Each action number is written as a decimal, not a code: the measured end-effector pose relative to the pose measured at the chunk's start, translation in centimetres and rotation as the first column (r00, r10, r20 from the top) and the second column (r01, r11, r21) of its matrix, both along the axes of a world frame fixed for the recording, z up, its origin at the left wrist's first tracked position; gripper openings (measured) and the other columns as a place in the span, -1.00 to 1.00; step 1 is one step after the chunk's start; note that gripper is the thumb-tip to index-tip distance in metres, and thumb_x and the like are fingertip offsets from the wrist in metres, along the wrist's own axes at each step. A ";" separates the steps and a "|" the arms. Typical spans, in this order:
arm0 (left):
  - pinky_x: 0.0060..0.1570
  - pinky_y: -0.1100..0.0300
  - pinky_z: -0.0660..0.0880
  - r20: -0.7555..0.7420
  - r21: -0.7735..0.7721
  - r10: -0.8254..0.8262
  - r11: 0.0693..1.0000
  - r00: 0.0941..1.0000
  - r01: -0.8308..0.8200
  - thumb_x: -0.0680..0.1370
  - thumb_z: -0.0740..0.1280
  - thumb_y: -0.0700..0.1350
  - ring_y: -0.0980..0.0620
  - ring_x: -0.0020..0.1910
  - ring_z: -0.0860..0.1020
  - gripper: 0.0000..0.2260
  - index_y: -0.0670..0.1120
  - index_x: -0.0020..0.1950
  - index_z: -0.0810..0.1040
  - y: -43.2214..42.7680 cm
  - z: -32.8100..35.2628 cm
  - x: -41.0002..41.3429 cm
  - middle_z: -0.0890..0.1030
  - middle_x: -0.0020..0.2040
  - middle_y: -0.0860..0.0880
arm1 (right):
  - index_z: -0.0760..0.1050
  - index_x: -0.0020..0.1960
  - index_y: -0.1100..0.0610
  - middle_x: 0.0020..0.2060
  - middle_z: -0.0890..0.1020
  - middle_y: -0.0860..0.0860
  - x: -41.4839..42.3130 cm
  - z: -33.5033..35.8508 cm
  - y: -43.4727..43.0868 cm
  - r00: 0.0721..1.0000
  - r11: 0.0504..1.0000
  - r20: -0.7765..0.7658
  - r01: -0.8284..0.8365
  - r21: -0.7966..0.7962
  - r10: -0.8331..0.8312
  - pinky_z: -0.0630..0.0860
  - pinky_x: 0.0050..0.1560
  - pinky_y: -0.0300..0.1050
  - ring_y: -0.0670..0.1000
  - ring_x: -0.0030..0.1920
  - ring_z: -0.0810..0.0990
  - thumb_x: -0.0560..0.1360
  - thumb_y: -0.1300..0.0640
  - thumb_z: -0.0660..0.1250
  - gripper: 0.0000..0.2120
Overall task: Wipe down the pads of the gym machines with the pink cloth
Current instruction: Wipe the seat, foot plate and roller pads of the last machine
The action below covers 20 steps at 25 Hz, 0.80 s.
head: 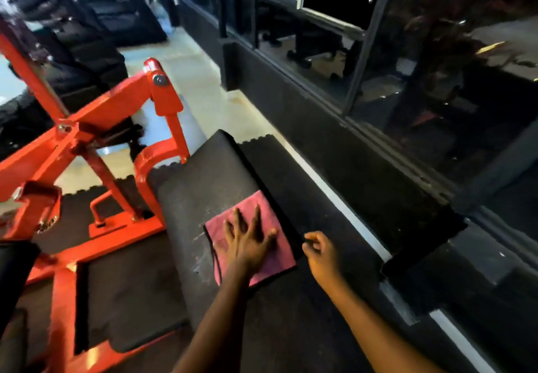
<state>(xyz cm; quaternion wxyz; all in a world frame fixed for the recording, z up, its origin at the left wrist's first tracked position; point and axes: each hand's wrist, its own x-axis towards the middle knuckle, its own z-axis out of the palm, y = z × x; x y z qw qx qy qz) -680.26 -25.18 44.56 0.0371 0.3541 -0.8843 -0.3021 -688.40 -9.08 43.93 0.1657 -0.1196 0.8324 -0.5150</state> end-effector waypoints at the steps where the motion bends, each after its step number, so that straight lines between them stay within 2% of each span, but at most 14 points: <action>1: 0.44 -0.39 -0.19 0.037 0.062 0.065 0.996 0.997 -0.067 0.47 0.01 0.50 -0.15 0.58 -0.29 -0.24 0.33 0.53 -0.30 1.4 -1.1 -0.6 -0.31 0.61 -0.02 | 0.58 0.19 0.32 0.09 0.62 0.13 -1.5 -1.1 -0.3 0.998 0.998 -0.018 -0.059 -0.007 0.059 0.43 0.18 -0.10 0.06 0.13 0.53 0.57 0.26 0.34 -0.77; 3: 0.39 -0.42 -0.29 0.066 0.099 0.211 0.971 0.975 -0.217 0.44 0.06 0.51 -0.11 0.54 -0.42 -0.19 0.36 0.52 -0.33 3.4 -2.1 -1.8 -0.43 0.56 0.12 | 0.49 0.37 0.29 0.32 0.52 0.11 -3.6 -2.9 -1.3 0.984 0.984 -0.006 -0.176 -0.036 0.176 0.33 0.42 -0.12 0.02 0.35 0.43 0.59 0.09 0.21 -0.57; 4: 0.38 -0.41 -0.31 0.087 0.085 0.259 0.960 0.962 -0.266 0.44 0.07 0.51 -0.09 0.53 -0.44 -0.18 0.35 0.52 -0.34 4.0 -1.6 -2.2 -0.45 0.54 0.14 | 0.47 0.39 0.26 0.36 0.49 0.09 -4.2 -3.6 -1.9 0.973 0.971 0.025 -0.225 -0.076 0.227 0.29 0.45 -0.21 -0.02 0.39 0.41 0.62 0.10 0.18 -0.59; 6: 0.40 -0.37 -0.33 0.092 0.028 0.305 0.951 0.948 -0.309 0.52 0.07 0.42 -0.05 0.52 -0.45 -0.26 0.35 0.52 -0.34 4.0 -1.4 -3.1 -0.48 0.51 0.18 | 0.46 0.37 0.16 0.35 0.50 0.07 -4.5 -4.6 -3.0 0.954 0.946 0.017 -0.295 -0.137 0.300 0.28 0.37 -0.41 -0.15 0.36 0.43 0.66 0.17 0.15 -0.69; 7: 0.41 -0.34 -0.33 0.087 -0.007 0.293 0.956 0.952 -0.293 0.58 0.03 0.36 -0.02 0.51 -0.45 -0.33 0.33 0.52 -0.34 3.4 -1.1 -3.7 -0.49 0.49 0.21 | 0.47 0.33 0.11 0.32 0.53 0.05 -4.5 -5.1 -3.4 0.956 0.941 -0.002 -0.290 -0.173 0.294 0.30 0.35 -0.42 -0.19 0.32 0.45 0.66 0.13 0.14 -0.72; 9: 0.48 -0.33 -0.28 0.006 -0.101 0.226 0.969 0.974 -0.224 0.63 -0.06 0.27 -0.06 0.55 -0.38 -0.44 0.30 0.55 -0.29 1.7 -1.2 -4.7 -0.35 0.57 0.19 | 0.48 0.28 0.00 0.27 0.56 -0.01 -4.3 -6.0 -3.7 0.969 0.944 -0.052 -0.247 -0.217 0.242 0.35 0.38 -0.29 -0.18 0.28 0.49 0.64 0.00 0.12 -0.71; 11: 0.49 -0.35 -0.17 -0.086 -0.117 0.243 0.961 0.966 -0.252 0.65 -0.04 0.21 -0.13 0.60 -0.22 -0.47 0.34 0.56 -0.21 1.0 -1.6 -4.8 -0.19 0.63 0.10 | 0.52 0.29 0.05 0.27 0.57 0.00 -4.4 -6.7 -3.7 0.967 0.945 -0.088 -0.254 -0.206 0.240 0.39 0.40 -0.14 -0.12 0.29 0.50 0.64 0.01 0.12 -0.68; 12: 0.47 -0.39 -0.15 -0.094 -0.081 0.268 0.958 0.959 -0.276 0.65 -0.06 0.20 -0.13 0.61 -0.22 -0.48 0.35 0.56 -0.22 1.3 -2.0 -4.5 -0.20 0.63 0.09 | 0.52 0.31 0.13 0.30 0.56 0.03 -4.6 -6.8 -3.8 0.965 0.944 -0.078 -0.263 -0.198 0.252 0.38 0.42 -0.14 -0.09 0.33 0.49 0.65 0.09 0.13 -0.68; 14: 0.43 -0.47 -0.12 -0.023 -0.030 0.292 0.956 0.956 -0.292 0.59 -0.16 0.21 -0.07 0.58 -0.34 -0.45 0.31 0.56 -0.28 3.3 -2.9 -3.5 -0.32 0.60 0.13 | 0.50 0.36 0.25 0.40 0.49 0.12 -4.8 -6.4 -4.1 0.963 0.944 -0.057 -0.269 -0.190 0.263 0.29 0.42 -0.36 -0.03 0.42 0.41 0.65 0.25 0.15 -0.67; 16: 0.41 -0.49 -0.11 0.062 -0.018 0.288 0.958 0.956 -0.288 0.59 -0.13 0.21 -0.03 0.54 -0.43 -0.42 0.27 0.56 -0.34 5.8 -4.0 -2.3 -0.43 0.55 0.18 | 0.44 0.44 0.24 0.48 0.39 0.09 -5.0 -5.8 -4.7 0.946 0.924 -0.099 -0.322 -0.205 0.308 0.20 0.41 -0.47 -0.06 0.49 0.33 0.65 0.22 0.12 -0.61; 18: 0.41 -0.49 -0.13 0.112 -0.017 0.299 0.954 0.948 -0.299 0.65 -0.01 0.19 -0.04 0.52 -0.47 -0.39 0.28 0.55 -0.35 6.4 -4.4 -1.9 -0.46 0.53 0.18 | 0.40 0.48 0.17 0.48 0.38 0.01 -5.2 -5.4 -5.7 0.921 0.898 -0.149 -0.385 -0.214 0.359 0.21 0.48 -0.35 -0.13 0.50 0.31 0.63 0.13 0.08 -0.56; 20: 0.40 -0.48 -0.21 0.135 0.002 0.311 0.949 0.941 -0.314 0.66 -0.04 0.22 -0.06 0.52 -0.47 -0.42 0.31 0.51 -0.39 5.3 -3.8 -3.0 -0.46 0.54 0.16 | 0.39 0.48 0.12 0.47 0.42 0.01 -5.4 -5.7 -6.4 0.921 0.892 -0.148 -0.388 -0.234 0.361 0.25 0.51 -0.23 -0.14 0.48 0.35 0.63 0.12 0.09 -0.56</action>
